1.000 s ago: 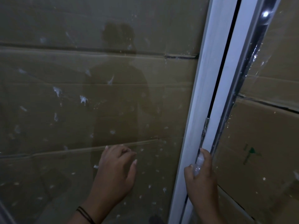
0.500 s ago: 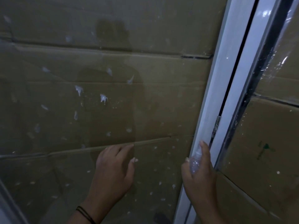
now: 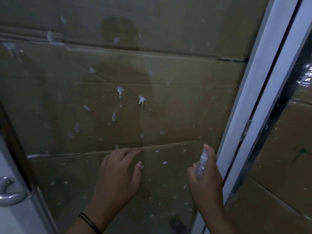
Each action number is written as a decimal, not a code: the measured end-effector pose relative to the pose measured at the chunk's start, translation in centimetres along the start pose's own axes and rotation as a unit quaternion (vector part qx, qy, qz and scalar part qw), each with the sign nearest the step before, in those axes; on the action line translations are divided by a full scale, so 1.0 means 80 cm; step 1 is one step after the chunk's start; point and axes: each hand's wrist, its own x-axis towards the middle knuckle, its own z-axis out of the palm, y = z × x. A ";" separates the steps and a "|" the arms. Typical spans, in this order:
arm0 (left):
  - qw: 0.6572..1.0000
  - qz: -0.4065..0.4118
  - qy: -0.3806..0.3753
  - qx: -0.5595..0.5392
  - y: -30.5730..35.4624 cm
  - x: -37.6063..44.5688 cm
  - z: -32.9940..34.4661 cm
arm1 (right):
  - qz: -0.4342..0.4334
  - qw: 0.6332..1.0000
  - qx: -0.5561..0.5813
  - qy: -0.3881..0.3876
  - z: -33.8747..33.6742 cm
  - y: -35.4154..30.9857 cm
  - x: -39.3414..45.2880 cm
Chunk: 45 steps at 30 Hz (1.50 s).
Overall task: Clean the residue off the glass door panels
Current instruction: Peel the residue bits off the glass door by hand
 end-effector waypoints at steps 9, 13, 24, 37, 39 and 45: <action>1.000 0.005 0.004 -0.008 -0.026 -0.015 -0.022 | 0.003 1.000 -0.004 0.029 0.020 -0.020 -0.024; 1.000 0.007 0.012 -0.011 -0.037 -0.019 -0.029 | -0.032 0.999 0.018 0.018 0.028 -0.036 -0.038; 1.000 -0.008 0.030 -0.004 -0.063 -0.035 -0.053 | -0.092 0.995 -0.030 -0.017 0.069 -0.061 -0.053; 0.999 -0.022 0.038 0.005 -0.095 -0.047 -0.072 | -0.107 0.994 0.008 -0.006 0.096 -0.079 -0.069; 0.999 -0.025 0.045 0.007 -0.099 -0.048 -0.075 | -0.129 0.991 0.018 0.005 0.103 -0.084 -0.074; 0.998 -0.021 0.065 0.014 -0.111 -0.052 -0.084 | -0.180 0.983 0.035 0.001 0.123 -0.105 -0.078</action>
